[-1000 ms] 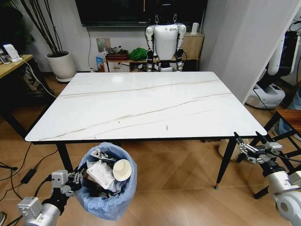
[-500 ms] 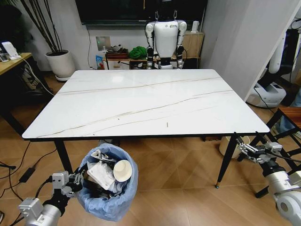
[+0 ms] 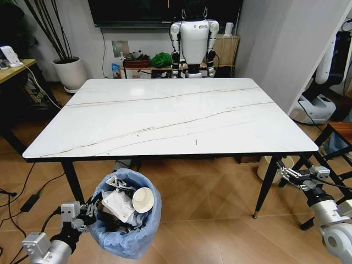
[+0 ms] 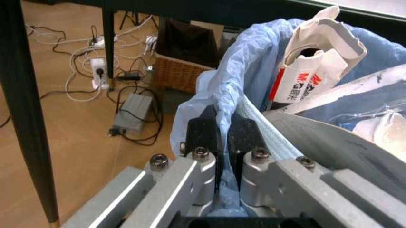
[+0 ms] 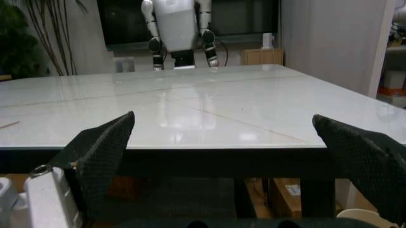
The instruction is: Pick up the trash bin and place the trash from the table into it.
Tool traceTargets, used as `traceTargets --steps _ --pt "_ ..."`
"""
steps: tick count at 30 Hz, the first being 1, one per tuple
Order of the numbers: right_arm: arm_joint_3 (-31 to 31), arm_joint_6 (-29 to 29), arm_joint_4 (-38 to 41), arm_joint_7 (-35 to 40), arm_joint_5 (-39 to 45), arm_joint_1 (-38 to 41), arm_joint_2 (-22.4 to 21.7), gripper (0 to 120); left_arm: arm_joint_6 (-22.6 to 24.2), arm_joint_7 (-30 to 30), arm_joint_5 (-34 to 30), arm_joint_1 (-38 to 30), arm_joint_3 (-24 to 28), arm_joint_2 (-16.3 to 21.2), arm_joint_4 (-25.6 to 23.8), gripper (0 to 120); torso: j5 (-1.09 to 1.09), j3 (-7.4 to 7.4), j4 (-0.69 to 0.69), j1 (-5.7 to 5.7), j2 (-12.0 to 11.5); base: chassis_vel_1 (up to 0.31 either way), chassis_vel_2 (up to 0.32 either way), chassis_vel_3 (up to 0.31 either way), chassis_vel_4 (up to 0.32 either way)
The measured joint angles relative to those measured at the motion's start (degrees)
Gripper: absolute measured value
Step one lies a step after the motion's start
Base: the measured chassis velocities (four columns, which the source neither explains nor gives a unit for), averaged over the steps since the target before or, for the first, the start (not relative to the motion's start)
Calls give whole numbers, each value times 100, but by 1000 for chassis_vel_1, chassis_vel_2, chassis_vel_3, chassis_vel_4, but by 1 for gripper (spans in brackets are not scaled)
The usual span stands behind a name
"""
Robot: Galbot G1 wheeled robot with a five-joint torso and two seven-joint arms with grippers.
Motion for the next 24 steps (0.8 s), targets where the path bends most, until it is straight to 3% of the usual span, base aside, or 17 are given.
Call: traceTargets --steps 24 --pt "0 0 0 0 0 0 0 100 24 -30 -36 -19 101 -227 132 0 0 -416 0 -304 -718 0 0 0 0"
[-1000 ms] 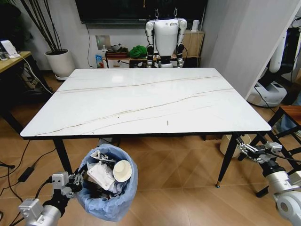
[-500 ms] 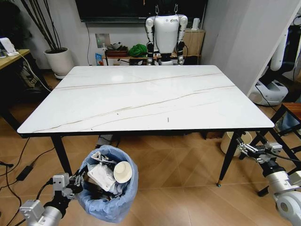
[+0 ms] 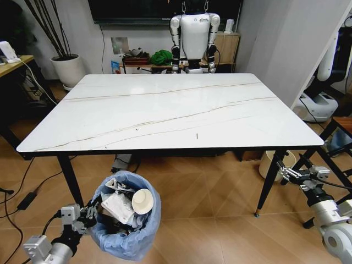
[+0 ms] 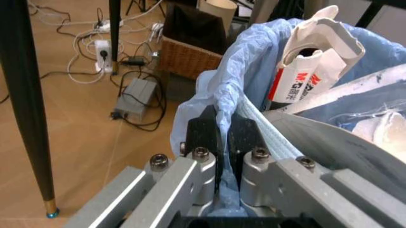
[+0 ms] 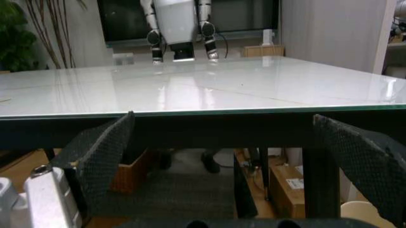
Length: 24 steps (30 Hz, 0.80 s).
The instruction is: Pick up the trash bin and place the trash from the table into it.
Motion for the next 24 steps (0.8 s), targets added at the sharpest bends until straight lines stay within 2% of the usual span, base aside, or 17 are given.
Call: traceTargets --steps 24 --pt "0 0 0 0 0 0 0 100 180 -150 -556 -372 294 -129 493 0 0 -353 0 -245 -600 0 0 0 0"
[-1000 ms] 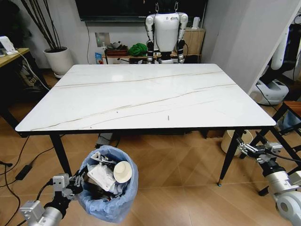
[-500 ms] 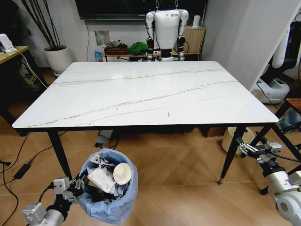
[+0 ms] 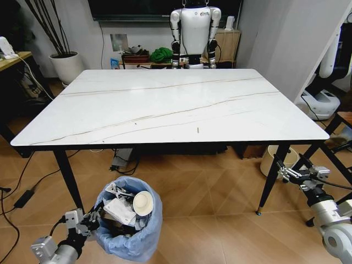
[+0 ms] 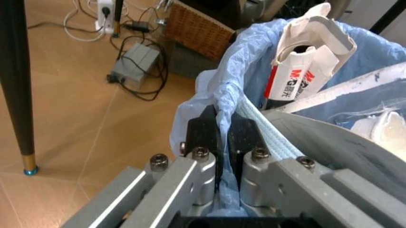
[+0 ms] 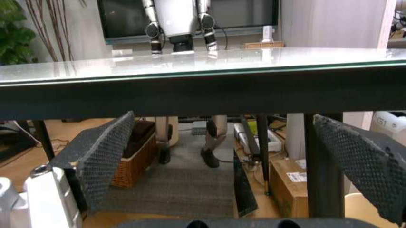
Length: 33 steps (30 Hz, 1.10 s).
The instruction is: Pick up the trash bin and place the trash from the table into it.
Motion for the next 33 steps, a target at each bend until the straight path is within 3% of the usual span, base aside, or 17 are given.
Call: traceTargets --steps 16,33 --pt "0 0 0 0 0 0 0 100 113 -183 -381 -142 111 -111 139 0 0 -239 0 -157 -397 0 0 0 0" --pt "0 0 0 0 0 0 0 100 117 -184 -304 -286 209 -233 336 0 0 -470 0 -309 -780 0 0 0 0"
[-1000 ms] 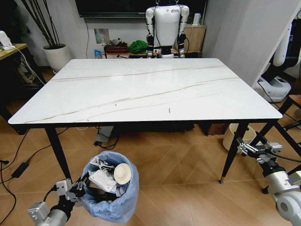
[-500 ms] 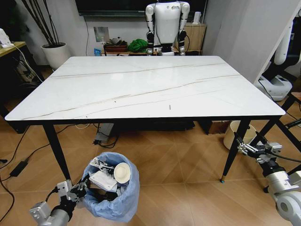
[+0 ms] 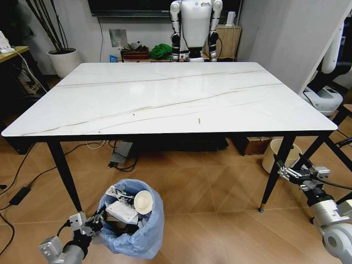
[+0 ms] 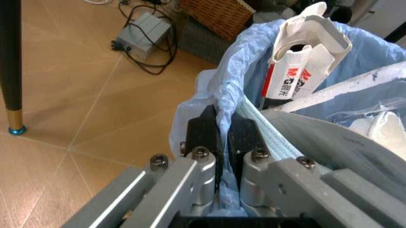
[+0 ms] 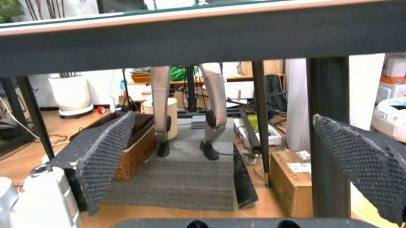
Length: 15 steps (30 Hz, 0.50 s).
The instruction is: Pick up the trash bin and place the trash from the table into it.
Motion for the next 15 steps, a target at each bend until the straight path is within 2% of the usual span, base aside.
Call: traceTargets --steps 15 --pt "0 0 0 0 0 0 0 100 -4 31 30 0 -4 22 39 0 0 -222 0 -132 -353 0 0 0 0"
